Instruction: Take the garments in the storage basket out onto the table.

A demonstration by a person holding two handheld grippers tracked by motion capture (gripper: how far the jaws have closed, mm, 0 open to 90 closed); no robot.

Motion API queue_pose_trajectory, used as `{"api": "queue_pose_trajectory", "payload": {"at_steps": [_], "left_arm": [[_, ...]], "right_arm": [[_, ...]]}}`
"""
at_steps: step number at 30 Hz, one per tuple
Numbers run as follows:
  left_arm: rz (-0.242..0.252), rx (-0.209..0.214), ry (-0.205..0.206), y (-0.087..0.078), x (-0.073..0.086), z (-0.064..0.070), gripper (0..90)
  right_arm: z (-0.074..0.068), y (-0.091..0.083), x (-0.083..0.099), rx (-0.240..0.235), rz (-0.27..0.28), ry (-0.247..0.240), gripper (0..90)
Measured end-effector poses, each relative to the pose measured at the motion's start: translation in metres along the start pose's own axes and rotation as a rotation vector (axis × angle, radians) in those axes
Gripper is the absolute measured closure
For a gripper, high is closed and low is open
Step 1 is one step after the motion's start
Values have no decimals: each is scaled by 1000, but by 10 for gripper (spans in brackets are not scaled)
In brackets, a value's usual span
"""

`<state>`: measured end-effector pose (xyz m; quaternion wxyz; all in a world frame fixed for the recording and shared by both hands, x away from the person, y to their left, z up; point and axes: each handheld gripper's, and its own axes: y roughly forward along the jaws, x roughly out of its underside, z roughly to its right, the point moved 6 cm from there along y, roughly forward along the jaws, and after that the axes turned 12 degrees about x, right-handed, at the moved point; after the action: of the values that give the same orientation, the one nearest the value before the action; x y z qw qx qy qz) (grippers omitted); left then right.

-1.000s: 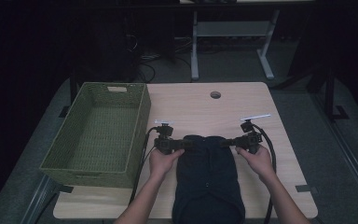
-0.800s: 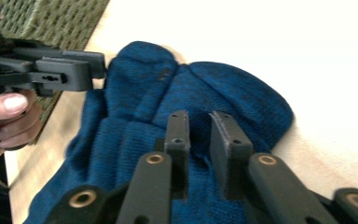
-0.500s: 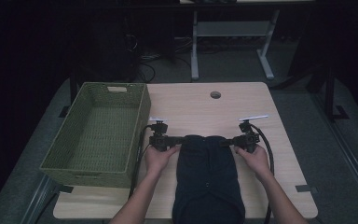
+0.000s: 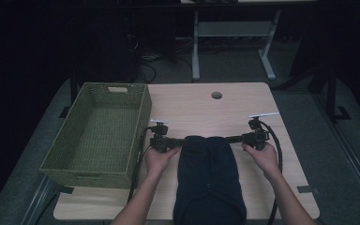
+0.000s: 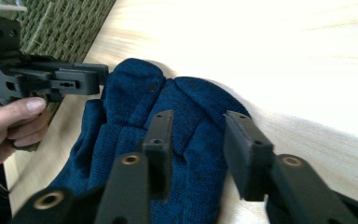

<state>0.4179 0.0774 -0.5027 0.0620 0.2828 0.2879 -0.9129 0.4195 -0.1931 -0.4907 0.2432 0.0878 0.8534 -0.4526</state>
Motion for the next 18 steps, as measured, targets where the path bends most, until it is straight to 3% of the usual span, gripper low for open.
{"api": "queue_pose_trajectory", "payload": {"at_steps": [6, 18], "left_arm": [[-6, 5, -16, 4, 0, -3, 594], [-19, 35, -32, 11, 3, -2, 588]], "right_arm": [[4, 11, 3, 12, -53, 4, 537], [7, 21, 6, 18, -85, 23, 622]]}}
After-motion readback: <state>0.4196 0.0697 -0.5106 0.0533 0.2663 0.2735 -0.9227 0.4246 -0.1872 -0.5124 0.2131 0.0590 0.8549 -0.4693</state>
